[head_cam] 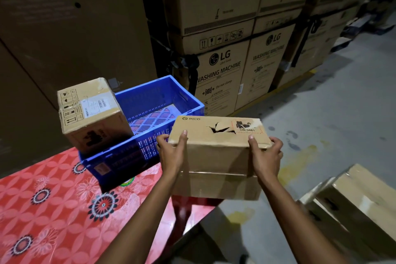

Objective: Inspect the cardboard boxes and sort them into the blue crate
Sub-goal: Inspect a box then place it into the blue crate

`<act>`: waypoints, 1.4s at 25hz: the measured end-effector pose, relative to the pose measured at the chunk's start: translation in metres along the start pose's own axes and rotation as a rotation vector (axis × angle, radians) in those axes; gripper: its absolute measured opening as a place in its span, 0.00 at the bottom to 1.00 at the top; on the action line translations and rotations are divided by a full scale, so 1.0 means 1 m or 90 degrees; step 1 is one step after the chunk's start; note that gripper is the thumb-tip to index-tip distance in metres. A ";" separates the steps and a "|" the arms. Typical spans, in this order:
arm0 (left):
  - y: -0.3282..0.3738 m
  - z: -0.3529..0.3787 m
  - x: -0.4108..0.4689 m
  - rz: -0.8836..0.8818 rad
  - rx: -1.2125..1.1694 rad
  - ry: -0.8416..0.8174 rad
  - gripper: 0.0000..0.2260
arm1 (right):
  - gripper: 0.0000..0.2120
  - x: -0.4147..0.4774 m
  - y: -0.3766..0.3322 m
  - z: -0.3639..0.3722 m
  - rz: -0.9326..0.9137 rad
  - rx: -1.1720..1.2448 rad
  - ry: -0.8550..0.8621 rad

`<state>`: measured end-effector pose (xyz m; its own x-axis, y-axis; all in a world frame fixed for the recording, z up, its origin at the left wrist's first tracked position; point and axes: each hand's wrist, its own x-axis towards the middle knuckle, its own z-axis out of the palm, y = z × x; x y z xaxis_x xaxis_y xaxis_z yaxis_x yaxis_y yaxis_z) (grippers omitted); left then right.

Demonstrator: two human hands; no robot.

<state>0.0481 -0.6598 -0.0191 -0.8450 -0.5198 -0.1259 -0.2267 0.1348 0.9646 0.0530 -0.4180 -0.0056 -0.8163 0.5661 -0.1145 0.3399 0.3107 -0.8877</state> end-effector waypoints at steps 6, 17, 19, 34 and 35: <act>-0.017 -0.015 -0.017 -0.016 0.066 -0.090 0.29 | 0.34 -0.022 0.028 -0.002 0.026 0.032 0.041; -0.020 -0.014 -0.022 -0.038 -0.021 -0.168 0.17 | 0.35 -0.013 -0.018 -0.016 -0.143 -0.067 0.077; -0.026 -0.018 -0.022 -0.037 -0.019 -0.206 0.23 | 0.35 -0.011 -0.029 -0.014 -0.219 -0.107 0.060; 0.057 -0.043 -0.005 0.126 0.130 -0.213 0.32 | 0.15 -0.053 -0.062 0.004 -0.335 0.167 -0.283; 0.066 -0.045 -0.005 0.098 0.095 -0.239 0.31 | 0.11 -0.054 -0.066 0.006 -0.261 0.234 -0.266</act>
<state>0.0594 -0.6865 0.0559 -0.9859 -0.1444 -0.0848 -0.1278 0.3214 0.9383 0.0717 -0.4739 0.0567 -0.9816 0.0938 0.1663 -0.1551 0.1162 -0.9810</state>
